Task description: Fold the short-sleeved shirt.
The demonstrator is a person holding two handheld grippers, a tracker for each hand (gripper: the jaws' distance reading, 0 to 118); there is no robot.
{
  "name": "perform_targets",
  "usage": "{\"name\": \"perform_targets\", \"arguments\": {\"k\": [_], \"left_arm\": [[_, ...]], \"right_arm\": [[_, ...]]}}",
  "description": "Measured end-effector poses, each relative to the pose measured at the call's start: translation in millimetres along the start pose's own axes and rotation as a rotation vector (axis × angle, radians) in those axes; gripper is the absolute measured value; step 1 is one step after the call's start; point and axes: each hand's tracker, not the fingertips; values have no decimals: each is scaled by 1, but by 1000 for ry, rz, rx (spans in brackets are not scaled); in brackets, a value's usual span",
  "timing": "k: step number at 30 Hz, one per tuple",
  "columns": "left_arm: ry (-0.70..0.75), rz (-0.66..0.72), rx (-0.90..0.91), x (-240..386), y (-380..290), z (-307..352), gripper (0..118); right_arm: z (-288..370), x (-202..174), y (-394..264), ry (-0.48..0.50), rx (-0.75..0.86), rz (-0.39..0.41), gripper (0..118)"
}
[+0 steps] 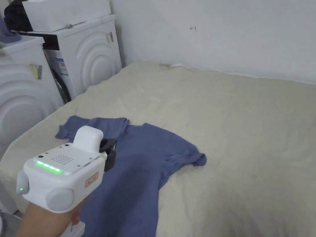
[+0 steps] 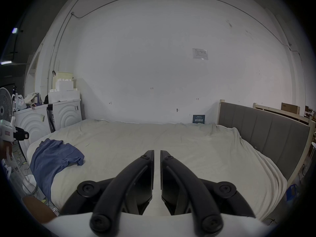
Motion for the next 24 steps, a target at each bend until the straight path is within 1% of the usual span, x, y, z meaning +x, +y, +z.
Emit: {"name": "perform_targets", "arguments": {"k": [1, 3, 7, 8, 11, 13, 14, 17, 18, 20, 22, 24], "left_arm": [[22, -6, -33, -16, -4, -12, 0], [-20, 14, -109, -44, -9, -34, 0], [-24, 8, -290, -85, -26, -97, 0], [-20, -7, -319, -90, -30, -112, 0], [-77, 15, -409, -106, -36, -150, 0], [-64, -7, -443, -112, -35, -174, 0], [-85, -10, -472, -115, -34, -183, 0], [-131, 34, -511, -125, -29, -205, 0], [-115, 19, -510, -125, -26, -211, 0], [-92, -4, -533, -127, -21, -221, 4], [-97, 19, -560, -133, -14, -232, 16], [-105, 24, -576, -133, -9, -231, 32]], "right_arm": [[-4, -1, 0, 3, -2, 1, 8], [-11, -5, -1, 14, -10, 1, 8], [-24, -14, -6, 18, -35, 16, 8], [-27, -15, -7, 21, -43, 20, 8], [-33, -19, -9, 21, -59, 35, 8], [-37, -19, -11, 14, -70, 42, 8], [-39, -20, -11, 11, -74, 44, 8], [-44, -20, -11, -1, -86, 53, 8], [-45, -21, -11, -6, -87, 56, 8], [-48, -22, -10, -13, -93, 59, 8], [-51, -22, -10, -19, -100, 60, 8], [-53, -23, -10, -26, -104, 64, 8]]}}
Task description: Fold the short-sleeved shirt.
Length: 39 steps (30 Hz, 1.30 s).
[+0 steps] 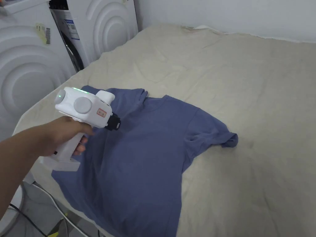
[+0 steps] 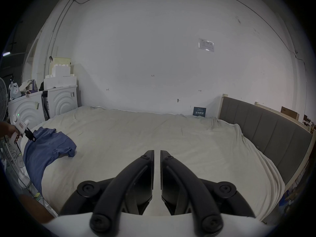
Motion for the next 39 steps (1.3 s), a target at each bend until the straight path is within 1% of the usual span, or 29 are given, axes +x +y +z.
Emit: {"name": "perform_targets", "arguments": {"k": [2, 5, 6, 8, 9, 10, 11, 12, 13, 14, 15, 17, 19, 20, 22, 23, 24, 25, 27, 28, 29, 33, 39], "left_arm": [[-12, 19, -27, -5, 6, -5, 33], [-17, -2, -72, -14, 12, -23, 33], [-31, 19, -110, -18, 14, -29, 36], [-44, 58, -130, -16, 16, -25, 44], [-48, 66, -132, -17, 18, -26, 45], [-99, 92, -154, -20, 18, -27, 46], [-133, 98, -175, -26, 22, -32, 53], [-95, 82, -147, -26, 23, -34, 62], [-43, 93, -133, -23, 25, -34, 62], [-66, 125, -151, -25, 29, -37, 62], [-131, 164, -157, -18, 22, -30, 62], [-96, 99, -182, -7, 20, -32, 62], [-63, 53, -198, -7, 23, -42, 65], [-69, 58, -195, -6, 23, -44, 66], [-102, 83, -233, -8, 23, -50, 74], [-94, 71, -229, -4, 22, -50, 78], [-52, 56, -240, -2, 22, -51, 80], [-37, 71, -253, -2, 22, -55, 80], [-44, 60, -257, 5, 21, -57, 85], [-28, 35, -254, 8, 20, -59, 87], [-19, 40, -253, 10, 18, -60, 89], [-31, 77, -273, -2, 23, -70, 91], [-31, 62, -280, 3, 23, -68, 89]], "right_arm": [[-2, -1, 0, -1, -3, -3, 8], [-4, -4, -2, -2, -12, 5, 8], [-4, -6, -3, 0, -14, 7, 8], [-5, -10, -4, 4, -23, 12, 8], [-5, -11, -4, 7, -25, 16, 8], [-7, -10, -6, 8, -28, 22, 8], [-8, -9, -6, 6, -29, 26, 8], [-8, -9, -7, 5, -29, 26, 8], [-10, -9, -7, 4, -31, 24, 8], [-11, -10, -6, 3, -33, 22, 8], [-12, -11, -6, 3, -34, 19, 8], [-14, -13, -6, 2, -37, 20, 8], [-15, -16, -4, 7, -36, 22, 8], [-15, -17, -4, 9, -35, 23, 8], [-16, -19, -3, 14, -36, 29, 8], [-16, -19, -3, 14, -36, 32, 8], [-16, -20, -3, 14, -34, 35, 8], [-16, -20, -3, 16, -34, 36, 8], [-16, -19, -3, 17, -37, 38, 8], [-17, -19, -3, 15, -38, 38, 8], [-17, -19, -3, 14, -39, 38, 8], [-17, -19, -4, 11, -45, 40, 8], [-18, -18, -6, 3, -48, 36, 8]]}}
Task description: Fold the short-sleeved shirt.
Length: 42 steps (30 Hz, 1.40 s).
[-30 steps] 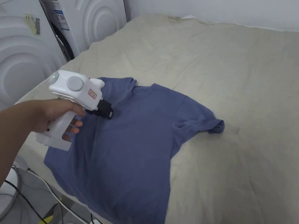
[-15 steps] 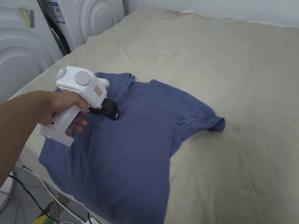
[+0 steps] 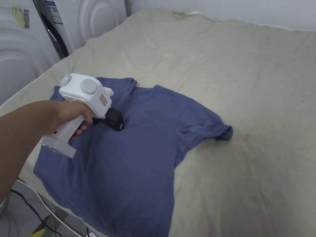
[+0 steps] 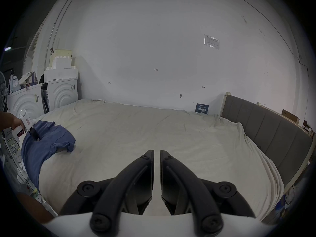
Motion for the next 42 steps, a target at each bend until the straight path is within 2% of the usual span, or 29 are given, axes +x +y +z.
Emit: {"name": "perform_targets", "arguments": {"k": [2, 3, 4, 5, 6, 7, 8, 10, 15, 20, 26, 33, 42], "left_arm": [[4, -2, 5, 3, -3, 4, 85], [8, -3, 7, 3, -4, 5, 76], [13, -1, 9, 1, -2, 6, 65], [0, 1, 14, -1, -1, 10, 48], [-28, 19, 18, -4, -1, 14, 23], [-54, 54, 23, -7, 1, 17, 15], [-80, 82, 22, -16, 3, 13, 14], [-49, 28, 21, -13, -1, 8, 12], [-39, 47, 65, -4, -9, 14, 9], [-89, 96, 211, -9, -22, 23, 4], [-96, 176, 330, -4, -42, 40, 4], [-32, 126, 473, 6, -56, 56, 4], [-52, 115, 660, 35, -84, 117, 3]], "right_arm": [[0, 0, -1, -2, -1, 0, 8], [0, 0, -1, -3, -2, 2, 8], [0, 0, -1, -4, -2, 1, 8], [1, 1, -1, -4, -1, 0, 8], [1, 1, -1, -3, -1, -3, 8], [2, 1, 0, -3, 1, -4, 8], [2, 1, 0, -4, 3, -5, 8], [3, 1, -1, -3, 6, -12, 8], [5, 4, -2, -4, 4, -20, 8], [7, 9, -3, -10, 9, -29, 8], [9, 13, -5, -16, 7, -42, 8], [13, 14, -4, -16, 9, -51, 8], [23, 20, -1, -3, 39, -73, 8]]}}
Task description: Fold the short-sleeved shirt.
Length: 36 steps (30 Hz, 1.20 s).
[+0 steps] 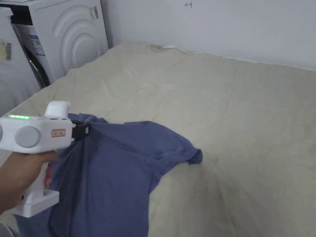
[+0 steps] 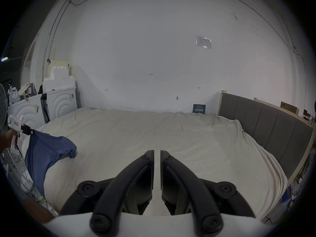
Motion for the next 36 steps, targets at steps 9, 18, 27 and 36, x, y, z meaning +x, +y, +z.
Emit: {"name": "perform_targets", "arguments": {"k": [9, 18, 27, 36], "left_arm": [[-88, 18, 133, 41, 21, 70, 3], [-271, -91, 278, 159, 71, 144, 3], [-587, -189, 413, 347, 127, 199, 3], [-889, -219, 443, 525, 169, 199, 3]], "right_arm": [[21, 7, 2, 8, 38, -32, 8], [57, 28, 8, -6, 100, -77, 8], [102, 65, 7, -82, 163, -113, 8], [133, 110, 1, -198, 193, -145, 8]]}}
